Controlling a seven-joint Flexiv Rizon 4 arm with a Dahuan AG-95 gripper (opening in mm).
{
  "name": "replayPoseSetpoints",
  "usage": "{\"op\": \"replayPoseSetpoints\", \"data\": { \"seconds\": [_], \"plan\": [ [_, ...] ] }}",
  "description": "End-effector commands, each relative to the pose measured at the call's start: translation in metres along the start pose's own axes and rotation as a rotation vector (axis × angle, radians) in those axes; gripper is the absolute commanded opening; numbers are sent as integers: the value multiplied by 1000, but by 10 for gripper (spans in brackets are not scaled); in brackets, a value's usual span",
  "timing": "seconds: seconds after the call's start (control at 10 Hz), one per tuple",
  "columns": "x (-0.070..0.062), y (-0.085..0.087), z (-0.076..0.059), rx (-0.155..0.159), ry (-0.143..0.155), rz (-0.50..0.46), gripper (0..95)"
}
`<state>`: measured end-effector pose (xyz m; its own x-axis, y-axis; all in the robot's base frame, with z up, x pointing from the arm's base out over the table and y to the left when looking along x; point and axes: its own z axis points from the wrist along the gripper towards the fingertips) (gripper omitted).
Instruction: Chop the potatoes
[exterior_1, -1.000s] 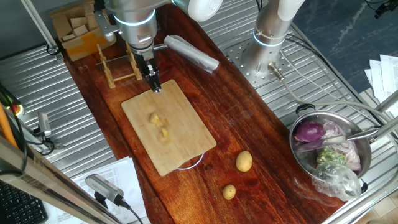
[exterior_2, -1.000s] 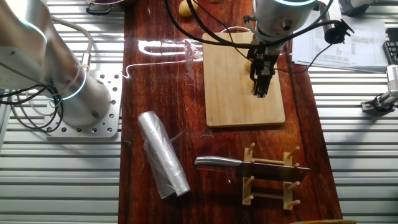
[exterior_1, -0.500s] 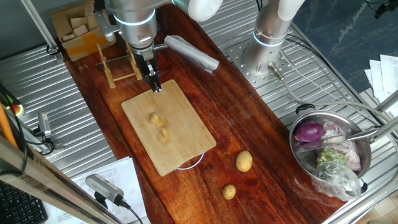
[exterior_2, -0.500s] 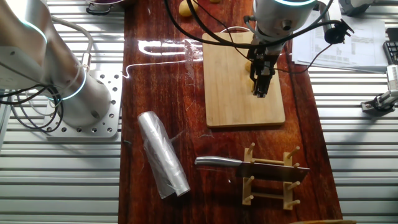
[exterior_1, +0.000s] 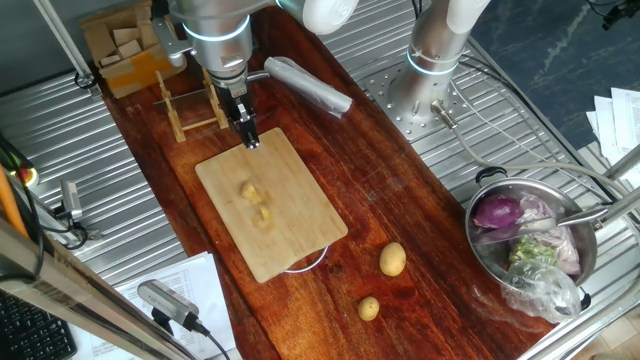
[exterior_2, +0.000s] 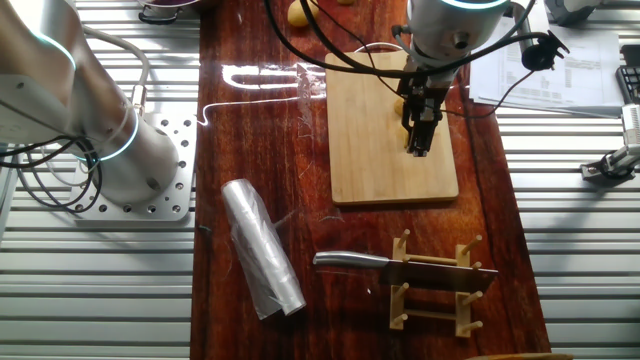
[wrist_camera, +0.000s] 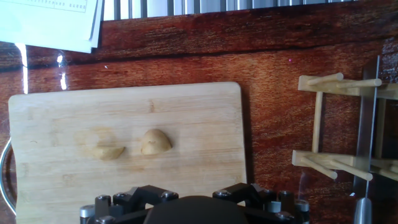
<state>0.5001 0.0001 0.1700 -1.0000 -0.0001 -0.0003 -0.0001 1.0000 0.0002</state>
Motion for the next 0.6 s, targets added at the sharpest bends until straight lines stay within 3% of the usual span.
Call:
{"op": "replayPoseSetpoints", "data": {
  "seconds": [0.1,0.2,0.6],
  "plan": [
    [0,0,0,0,0,0,950],
    [0,0,1,-58,23,108,0],
    [0,0,1,-47,26,99,0]
  ]
}}
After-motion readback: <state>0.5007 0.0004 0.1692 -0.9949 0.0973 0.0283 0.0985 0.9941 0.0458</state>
